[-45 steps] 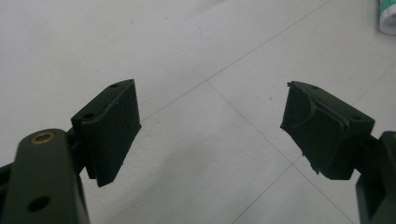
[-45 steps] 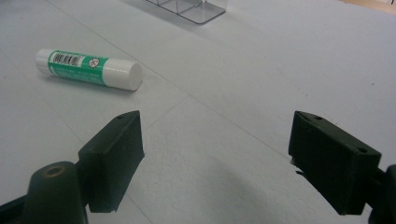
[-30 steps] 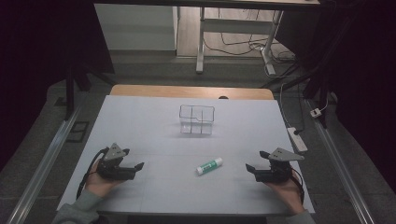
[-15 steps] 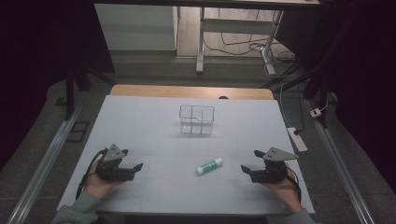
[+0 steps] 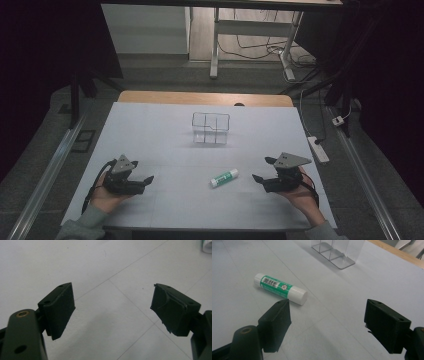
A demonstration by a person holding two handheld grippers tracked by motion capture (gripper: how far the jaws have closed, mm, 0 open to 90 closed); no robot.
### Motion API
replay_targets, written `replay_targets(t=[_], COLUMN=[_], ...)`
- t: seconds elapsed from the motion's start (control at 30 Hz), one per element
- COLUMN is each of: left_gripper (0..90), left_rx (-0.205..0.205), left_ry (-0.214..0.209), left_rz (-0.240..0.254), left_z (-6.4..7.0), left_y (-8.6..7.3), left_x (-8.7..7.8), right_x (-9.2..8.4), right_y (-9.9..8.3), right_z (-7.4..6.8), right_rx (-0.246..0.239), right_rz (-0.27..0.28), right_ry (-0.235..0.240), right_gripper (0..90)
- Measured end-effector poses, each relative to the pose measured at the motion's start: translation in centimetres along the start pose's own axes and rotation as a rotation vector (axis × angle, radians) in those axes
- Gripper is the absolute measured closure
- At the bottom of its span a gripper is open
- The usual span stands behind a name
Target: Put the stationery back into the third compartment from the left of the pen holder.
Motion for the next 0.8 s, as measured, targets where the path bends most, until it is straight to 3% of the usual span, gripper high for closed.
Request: replay_targets(t=[0.2,0.8], left_gripper=[18.7,18.7], left_rx=[0.000,0.001], left_ry=[-0.001,-0.005], left_rz=[0.000,-0.009], left_z=[0.1,0.2], left_y=[0.1,0.0], left_x=[0.0,0.2], right_x=[0.3,1.2], right_y=[0.6,2.0], right_z=[0.0,0.0], right_rx=[-0.043,-0.107], right_rz=[-0.012,-0.060], right_ry=[0.008,0.074], right_gripper=[20.8,22.0])
Point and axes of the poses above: each handheld gripper's, and its own axes: x roughly forward along the jaws, y roughly out of its top, z roughly to its right, the point moved 9 cm from there along x, roughly forward along the jaws, and after that the axes turned 1 degree about x, right-handed, at the moved point
